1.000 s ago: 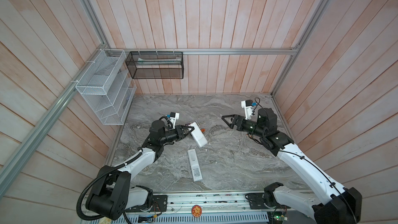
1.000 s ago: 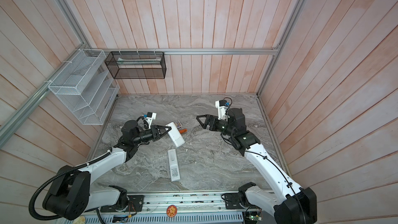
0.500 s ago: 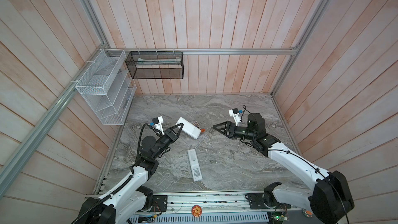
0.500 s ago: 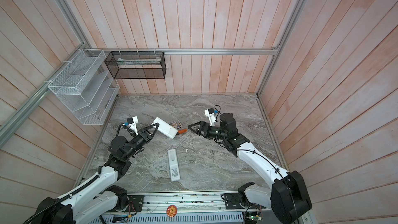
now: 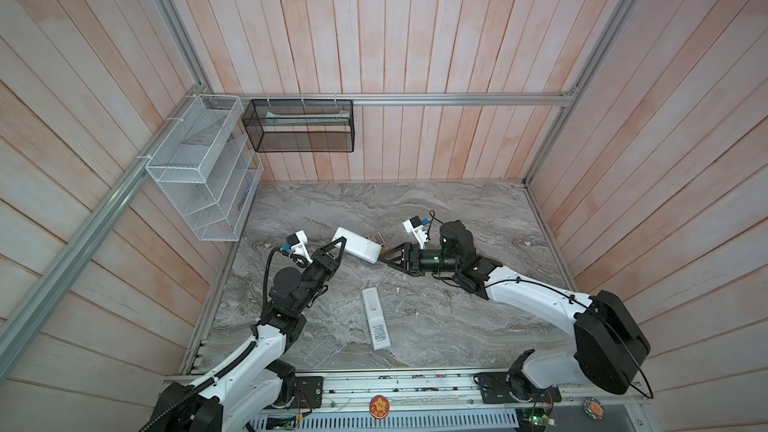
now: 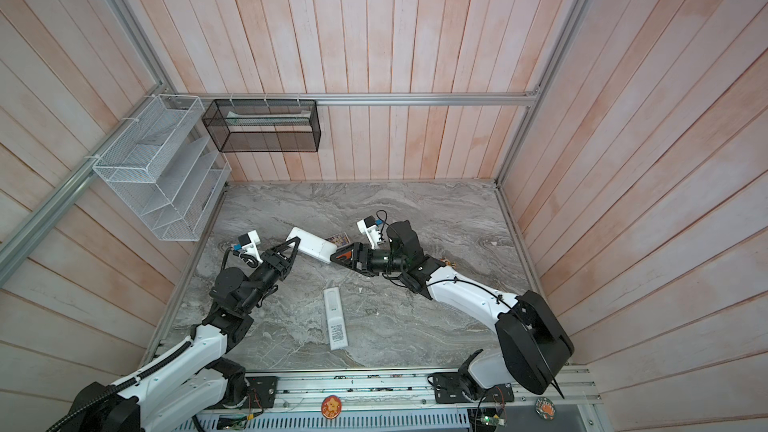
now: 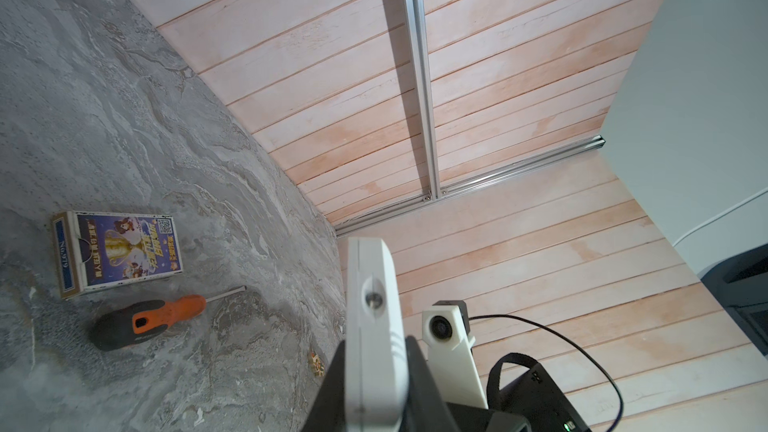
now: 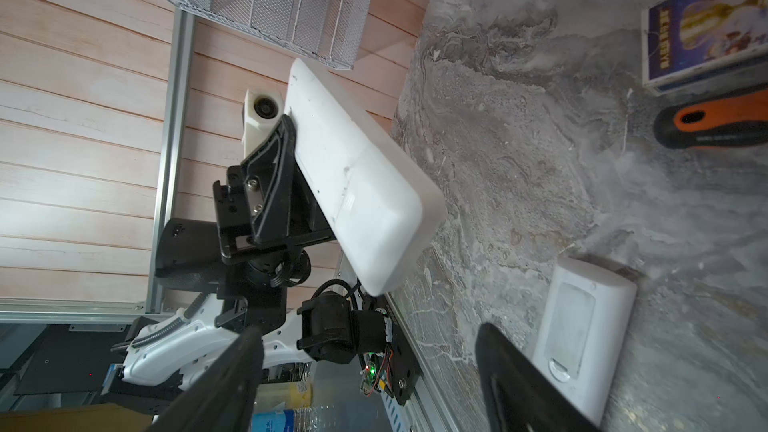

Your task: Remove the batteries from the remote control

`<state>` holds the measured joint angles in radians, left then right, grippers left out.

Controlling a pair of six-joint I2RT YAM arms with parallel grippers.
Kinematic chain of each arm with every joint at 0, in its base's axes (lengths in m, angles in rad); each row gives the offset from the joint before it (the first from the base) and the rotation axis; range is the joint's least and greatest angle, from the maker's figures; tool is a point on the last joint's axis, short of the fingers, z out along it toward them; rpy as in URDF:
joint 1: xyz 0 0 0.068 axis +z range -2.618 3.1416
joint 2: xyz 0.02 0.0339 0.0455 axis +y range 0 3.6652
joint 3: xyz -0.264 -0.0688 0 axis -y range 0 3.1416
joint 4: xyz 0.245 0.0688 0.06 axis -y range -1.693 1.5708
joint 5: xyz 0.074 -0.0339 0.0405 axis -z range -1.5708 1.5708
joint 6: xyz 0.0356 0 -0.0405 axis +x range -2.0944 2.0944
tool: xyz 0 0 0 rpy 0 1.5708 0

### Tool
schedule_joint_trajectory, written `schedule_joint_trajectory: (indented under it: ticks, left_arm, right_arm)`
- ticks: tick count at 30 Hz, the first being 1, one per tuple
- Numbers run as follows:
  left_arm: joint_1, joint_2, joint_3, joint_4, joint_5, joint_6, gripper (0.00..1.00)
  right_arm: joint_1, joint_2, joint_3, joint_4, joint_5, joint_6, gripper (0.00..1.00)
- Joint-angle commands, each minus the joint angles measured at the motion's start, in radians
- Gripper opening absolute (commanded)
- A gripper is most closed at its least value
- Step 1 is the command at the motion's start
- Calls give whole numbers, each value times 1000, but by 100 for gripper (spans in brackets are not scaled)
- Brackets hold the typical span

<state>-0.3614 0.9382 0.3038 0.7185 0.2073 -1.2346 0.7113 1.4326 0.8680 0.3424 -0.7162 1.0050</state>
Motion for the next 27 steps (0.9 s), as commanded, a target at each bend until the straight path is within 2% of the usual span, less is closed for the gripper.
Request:
schedule_joint_trajectory:
  ticks: [1,17,27]
  left_arm:
    - [-5,-27,-9,52,-21,-26,3]
    - [-13,-38,-21,74,-21,-68,3]
    - [-17,-42,-22,80,-15,-78,3]
  right_arm:
    - [8,32,49,61,8,29,77]
    - [34,130,115,111,-16,75,58]
    - [42,148,119,131,-14,89,52]
